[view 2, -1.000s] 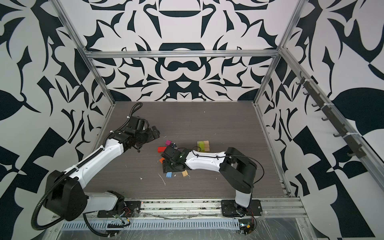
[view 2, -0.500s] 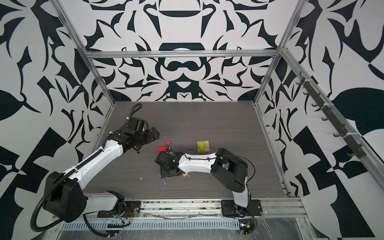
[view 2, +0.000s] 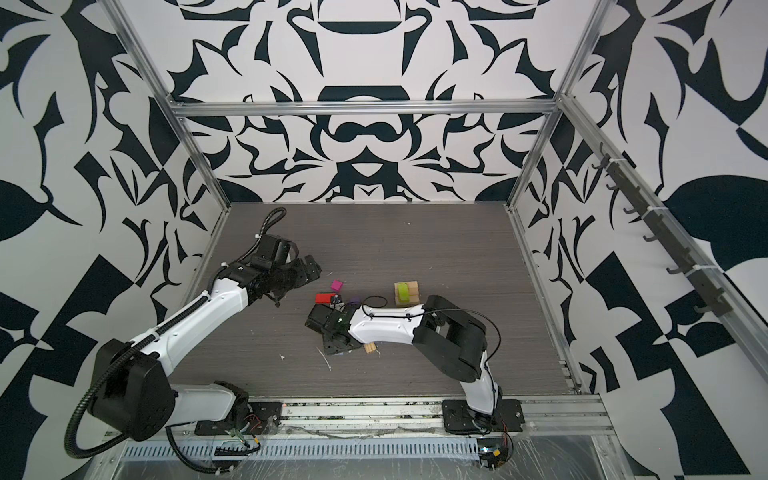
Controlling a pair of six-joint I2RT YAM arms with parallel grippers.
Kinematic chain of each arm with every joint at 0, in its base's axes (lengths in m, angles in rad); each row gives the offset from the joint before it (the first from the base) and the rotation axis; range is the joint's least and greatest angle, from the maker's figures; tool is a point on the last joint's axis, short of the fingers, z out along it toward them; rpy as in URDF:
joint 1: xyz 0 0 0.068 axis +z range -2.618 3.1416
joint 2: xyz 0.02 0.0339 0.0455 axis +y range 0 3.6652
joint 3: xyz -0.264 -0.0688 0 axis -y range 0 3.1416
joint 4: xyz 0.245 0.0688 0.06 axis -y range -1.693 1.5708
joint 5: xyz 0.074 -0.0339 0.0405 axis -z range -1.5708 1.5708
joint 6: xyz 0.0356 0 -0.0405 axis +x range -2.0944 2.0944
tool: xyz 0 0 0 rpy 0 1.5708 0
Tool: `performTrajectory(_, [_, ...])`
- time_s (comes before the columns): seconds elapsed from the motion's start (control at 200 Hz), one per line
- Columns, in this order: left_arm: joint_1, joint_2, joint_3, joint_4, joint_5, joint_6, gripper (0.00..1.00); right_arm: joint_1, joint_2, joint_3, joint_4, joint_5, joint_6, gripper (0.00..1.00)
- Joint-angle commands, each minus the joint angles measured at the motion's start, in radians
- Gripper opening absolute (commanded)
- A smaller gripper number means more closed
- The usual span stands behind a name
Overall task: Build the wood block tower
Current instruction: 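Close the right gripper on the light blue block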
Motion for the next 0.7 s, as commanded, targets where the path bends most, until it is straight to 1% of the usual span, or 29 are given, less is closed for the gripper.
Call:
performTrajectory(0.0, [0.004,0.017,0.017,-0.003,0.017,-0.010,1.00,0.004,-0.007,0.035,-0.065,0.056,-0.023,0.44])
performTrajectory(0.085, [0.004,0.021,0.015,0.000,0.019,-0.014,1.00,0.004,-0.014,0.032,-0.076,0.065,-0.029,0.40])
performTrajectory(0.265, [0.003,0.026,0.008,0.010,0.034,-0.022,1.00,0.004,-0.030,0.018,-0.065,0.064,-0.040,0.37])
performTrajectory(0.425, [0.004,0.025,0.003,0.015,0.040,-0.025,1.00,0.004,-0.053,-0.003,-0.033,0.064,-0.060,0.32])
performTrajectory(0.505, [0.004,0.025,-0.001,0.023,0.052,-0.025,0.99,0.004,-0.080,-0.023,-0.012,0.065,-0.071,0.27])
performTrajectory(0.54, [0.003,0.027,-0.004,0.027,0.060,-0.025,1.00,0.004,-0.097,-0.035,-0.003,0.102,-0.072,0.27])
performTrajectory(0.695, [0.003,0.035,-0.005,0.045,0.093,-0.019,1.00,-0.017,-0.180,-0.082,0.016,0.126,-0.088,0.27])
